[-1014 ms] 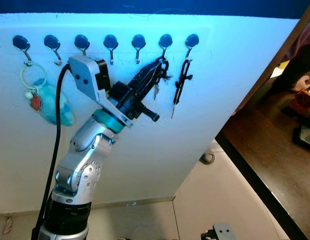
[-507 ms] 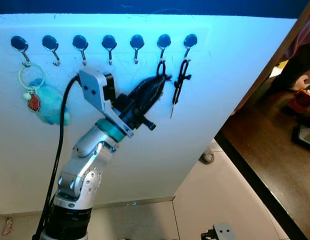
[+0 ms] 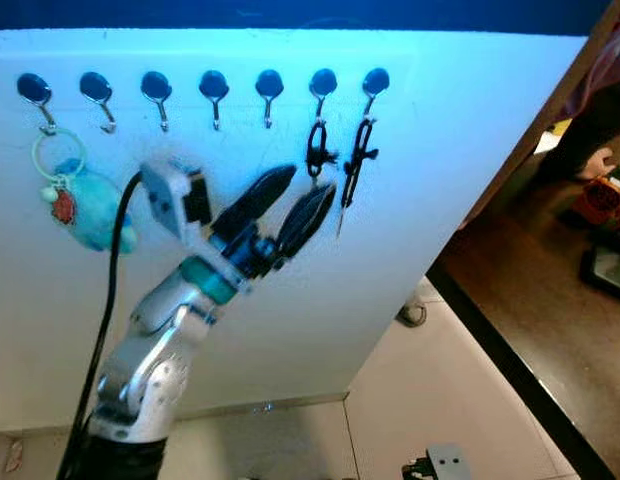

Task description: Hang keys on a hook

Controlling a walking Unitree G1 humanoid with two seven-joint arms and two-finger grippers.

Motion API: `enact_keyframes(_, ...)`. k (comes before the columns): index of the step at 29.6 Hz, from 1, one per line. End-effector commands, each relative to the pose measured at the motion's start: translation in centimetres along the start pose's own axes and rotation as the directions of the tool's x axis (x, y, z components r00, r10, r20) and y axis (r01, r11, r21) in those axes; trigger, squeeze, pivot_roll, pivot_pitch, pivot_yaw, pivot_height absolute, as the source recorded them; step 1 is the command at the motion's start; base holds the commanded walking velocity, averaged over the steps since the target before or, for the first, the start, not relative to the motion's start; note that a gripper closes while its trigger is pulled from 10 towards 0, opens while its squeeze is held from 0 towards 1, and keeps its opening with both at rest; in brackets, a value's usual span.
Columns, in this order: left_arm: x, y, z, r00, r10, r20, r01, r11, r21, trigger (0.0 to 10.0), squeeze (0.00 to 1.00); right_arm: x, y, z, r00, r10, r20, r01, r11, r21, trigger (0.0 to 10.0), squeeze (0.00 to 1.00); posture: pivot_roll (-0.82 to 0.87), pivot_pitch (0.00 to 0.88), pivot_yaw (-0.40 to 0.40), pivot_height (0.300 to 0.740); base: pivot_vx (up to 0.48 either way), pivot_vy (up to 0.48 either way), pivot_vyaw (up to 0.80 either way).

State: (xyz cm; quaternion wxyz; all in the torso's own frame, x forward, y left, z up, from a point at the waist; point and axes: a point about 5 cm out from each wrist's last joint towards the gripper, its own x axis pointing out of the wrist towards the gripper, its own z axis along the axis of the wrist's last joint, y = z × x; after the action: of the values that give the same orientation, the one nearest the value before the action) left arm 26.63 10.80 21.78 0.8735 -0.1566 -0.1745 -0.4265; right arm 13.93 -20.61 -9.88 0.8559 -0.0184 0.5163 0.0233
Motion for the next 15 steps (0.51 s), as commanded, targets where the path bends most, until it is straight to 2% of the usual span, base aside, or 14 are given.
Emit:
enact_keyframes(1, -0.4, -0.6, -0.2, 0.998, -0.056, -0.014, 0.056, 0.998, -0.021, 10.0, 1.0, 0.0, 1.7, -1.4, 0.997, 0.056, -0.048, -0.055, 0.998, 0.017, 10.0, 0.0, 0.05, 0.075, 0.054, 0.74, 0.0, 0.0, 0.0)
enact_keyframes(3, -2.9, -1.3, -1.6, 0.978, -0.163, -0.134, 0.158, 0.986, -0.044, 10.0, 1.0, 0.0, 1.7, -1.4, 0.997, 0.059, -0.05, -0.059, 0.998, 0.013, 10.0, 0.0, 0.06, 0.078, 0.055, 0.74, 0.0, 0.0, 0.0)
enact_keyframes(4, -2.9, -1.3, -1.6, 0.978, -0.163, -0.134, 0.158, 0.986, -0.044, 10.0, 1.0, 0.0, 1.7, -1.4, 0.997, 0.059, -0.05, -0.059, 0.998, 0.013, 10.0, 0.0, 0.06, 0.078, 0.055, 0.74, 0.0, 0.0, 0.0)
enact_keyframes(5, -3.9, -1.6, -2.1, 0.961, -0.205, -0.184, 0.196, 0.978, -0.066, 10.0, 1.0, 0.0, 1.7, -1.4, 0.997, 0.061, -0.051, -0.06, 0.998, 0.011, 10.0, 0.0, 0.07, 0.079, 0.052, 0.74, 0.0, 0.0, 0.0)
enact_keyframes(6, -3.9, -1.6, -2.1, 0.961, -0.205, -0.184, 0.196, 0.978, -0.066, 10.0, 1.0, 0.0, 1.7, -1.4, 0.997, 0.061, -0.051, -0.06, 0.998, 0.011, 10.0, 0.0, 0.07, 0.079, 0.052, 0.74, 0.0, 0.0, 0.0)
enact_keyframes(8, -5.8, -1.0, -3.4, 0.949, -0.169, -0.266, 0.152, 0.985, -0.084, 10.0, 1.0, 0.0, 1.8, -1.4, 0.997, 0.064, -0.052, -0.064, 0.998, 0.009, 10.0, 0.0, 0.07, 0.08, 0.054, 0.74, 0.0, 0.0, 0.0)
enact_keyframes(9, -6.5, -0.6, -3.8, 0.946, -0.146, -0.29, 0.124, 0.988, -0.091, 10.0, 0.9, 0.0, 1.8, -1.4, 0.997, 0.065, -0.052, -0.065, 0.998, 0.008, 10.0, 0.0, 0.07, 0.08, 0.054, 0.74, 0.0, 0.0, 0.0)
enact_keyframes(10, -7.4, -0.2, -4.5, 0.936, -0.12, -0.331, 0.097, 0.992, -0.083, 10.0, 0.13, 0.0, 1.8, -1.4, 0.996, 0.066, -0.052, -0.065, 0.998, 0.008, 10.0, 0.0, 0.07, 0.08, 0.054, 0.74, 0.0, 0.0, 0.0)
enact_keyframes(12, -7.9, 0.0, -4.9, 0.928, -0.111, -0.356, 0.088, 0.993, -0.08, 10.0, 0.13, 0.0, 1.8, -1.4, 0.996, 0.066, -0.052, -0.066, 0.998, 0.007, 10.0, 0.0, 0.07, 0.08, 0.054, 0.74, 0.0, 0.0, 0.0)
enact_keyframes(13, -8.7, 0.8, -5.9, 0.915, -0.045, -0.401, 0.018, 0.997, -0.07, 10.0, 0.0, 0.0, 1.8, -1.4, 0.996, 0.066, -0.052, -0.066, 0.998, 0.006, 10.0, 0.0, 0.07, 0.078, 0.053, 0.74, 0.0, 0.0, 0.0)
enact_keyframes(15, -10.4, 1.7, -7.9, 0.871, 0.034, -0.489, -0.062, 0.997, -0.042, 10.0, 0.0, 0.0, 1.8, -1.4, 0.997, 0.065, -0.052, -0.065, 0.998, 0.003, 10.0, 0.0, 0.07, 0.078, 0.052, 0.74, 0.0, 0.0, 0.0)
